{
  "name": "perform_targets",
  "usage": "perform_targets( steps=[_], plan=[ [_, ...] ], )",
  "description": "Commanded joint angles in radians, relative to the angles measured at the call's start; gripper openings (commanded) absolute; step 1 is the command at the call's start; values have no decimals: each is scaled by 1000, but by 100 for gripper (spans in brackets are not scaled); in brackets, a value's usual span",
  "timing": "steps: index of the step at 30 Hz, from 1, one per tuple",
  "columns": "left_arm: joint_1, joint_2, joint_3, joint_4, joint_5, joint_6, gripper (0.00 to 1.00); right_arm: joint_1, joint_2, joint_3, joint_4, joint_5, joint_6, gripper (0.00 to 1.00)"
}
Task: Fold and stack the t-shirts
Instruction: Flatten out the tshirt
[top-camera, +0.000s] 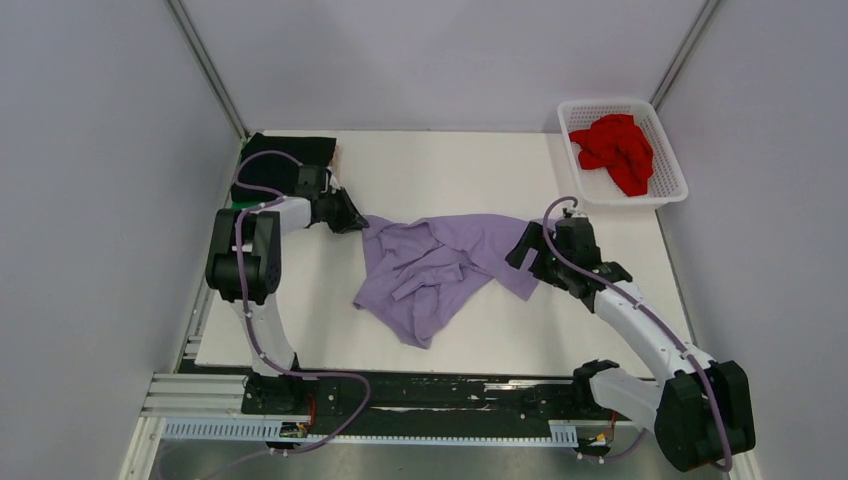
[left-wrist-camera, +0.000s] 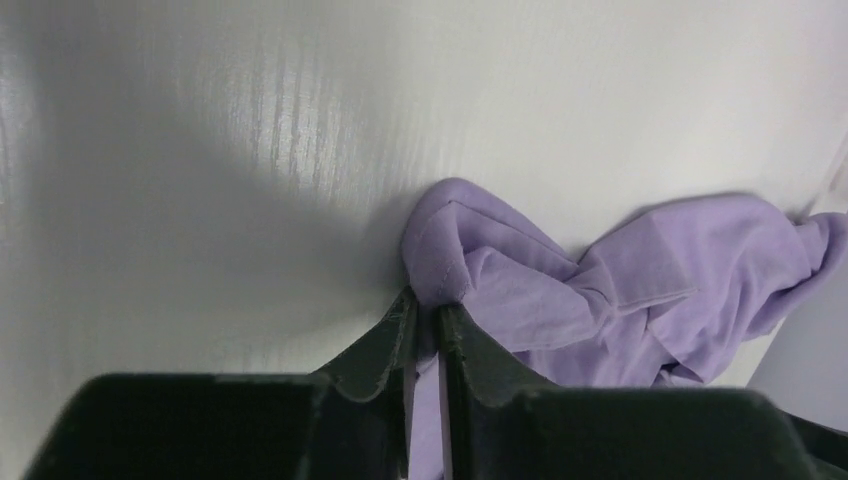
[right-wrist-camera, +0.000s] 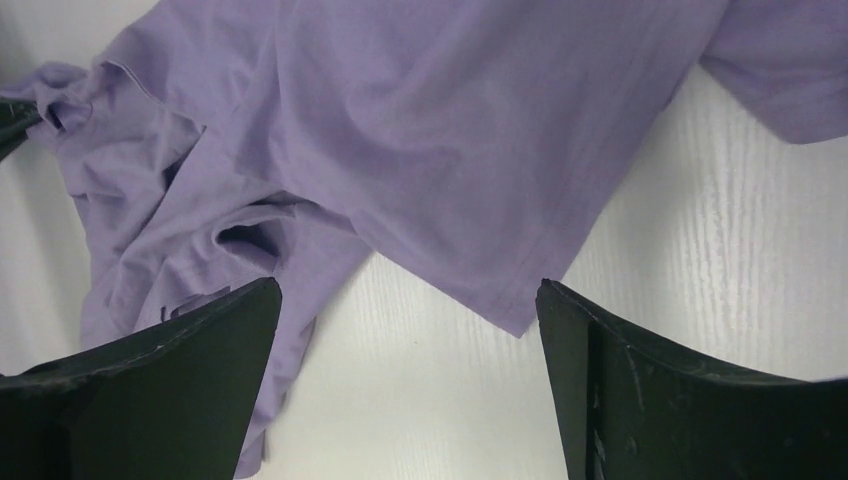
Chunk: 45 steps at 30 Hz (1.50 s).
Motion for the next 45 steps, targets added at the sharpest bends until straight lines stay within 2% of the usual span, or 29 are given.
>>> perform_targets(
  steps=[1,7,10,14,21,24,26,28,29,31,34,39,45],
  plan=[
    [-12,23,56,19,10,45,3,72,51,0,7,38,21,98],
    [-13,-89,-38,60,-11,89,0,173,161,43,-56,156,20,89],
    [-15,-170,-84,91,-10,94,0,179,217,56,-73,150,34,83],
    [-30,-230,-141,102,3,101,0,180,267,65,-80,140,80,80],
    [-58,-290,-186,105,-6,111,0,194,386,112,-118,214,84,75],
    [-67,-305,-203,110,-10,104,0,199,426,135,-122,267,120,68],
    [-71,-310,-211,114,-10,100,0,201,452,155,-121,298,151,55],
    [-74,-316,-212,117,-13,97,0,203,478,181,-120,333,169,32],
    [-74,-319,-213,117,-15,96,0,205,486,193,-120,361,178,23],
    [-74,-329,-210,118,-27,96,0,207,490,219,-121,411,189,15],
    [-74,-371,-189,106,-51,102,0,207,448,264,-120,477,180,1],
    [-87,-488,-148,95,-113,109,0,207,258,284,-91,579,129,0],
    [-140,-677,-60,-16,-262,141,0,207,-65,305,-53,568,15,0]
  ],
)
